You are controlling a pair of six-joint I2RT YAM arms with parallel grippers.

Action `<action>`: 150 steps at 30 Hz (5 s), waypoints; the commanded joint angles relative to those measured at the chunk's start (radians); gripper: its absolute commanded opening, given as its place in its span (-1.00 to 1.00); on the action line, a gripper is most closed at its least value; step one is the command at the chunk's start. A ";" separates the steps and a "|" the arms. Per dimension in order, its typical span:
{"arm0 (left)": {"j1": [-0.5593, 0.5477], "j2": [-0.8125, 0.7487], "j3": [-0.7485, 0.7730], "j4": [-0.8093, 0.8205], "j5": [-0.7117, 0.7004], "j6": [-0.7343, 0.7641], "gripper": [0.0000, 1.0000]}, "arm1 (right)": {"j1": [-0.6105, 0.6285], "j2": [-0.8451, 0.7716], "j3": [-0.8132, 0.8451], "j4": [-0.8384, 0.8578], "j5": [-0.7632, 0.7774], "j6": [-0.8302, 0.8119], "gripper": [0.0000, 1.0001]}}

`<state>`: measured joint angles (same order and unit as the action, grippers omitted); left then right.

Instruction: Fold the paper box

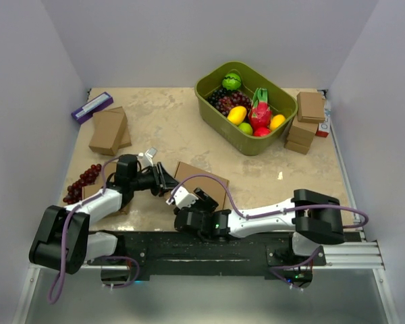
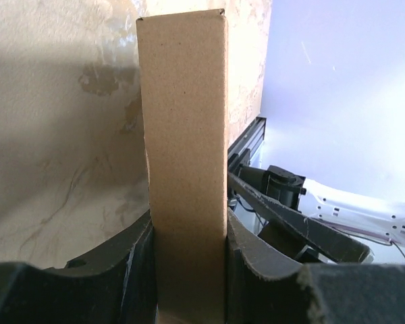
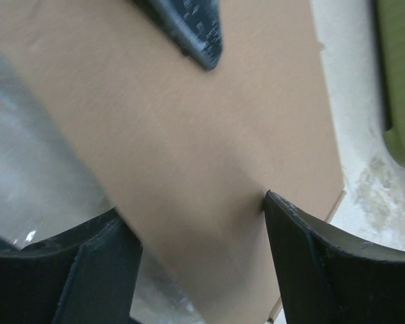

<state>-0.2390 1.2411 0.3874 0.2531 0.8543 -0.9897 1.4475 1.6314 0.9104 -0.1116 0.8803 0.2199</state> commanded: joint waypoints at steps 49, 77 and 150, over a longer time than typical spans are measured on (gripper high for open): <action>-0.204 -0.195 0.366 -0.356 -0.425 0.913 0.68 | -0.673 -0.245 0.137 -0.338 -1.079 -0.326 -0.61; -0.246 0.078 0.513 -0.279 -0.508 0.930 0.16 | -0.722 -0.200 0.153 -0.332 -1.166 -0.329 -0.63; -0.278 0.066 0.550 -0.393 -0.586 0.838 -1.00 | -0.727 -0.097 0.173 -0.370 -1.060 -0.312 -0.77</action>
<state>-0.5045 1.3293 0.8955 -0.1524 0.2768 -0.1951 0.7254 1.4681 1.1053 -0.4240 -0.2455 -0.0891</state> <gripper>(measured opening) 0.021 0.359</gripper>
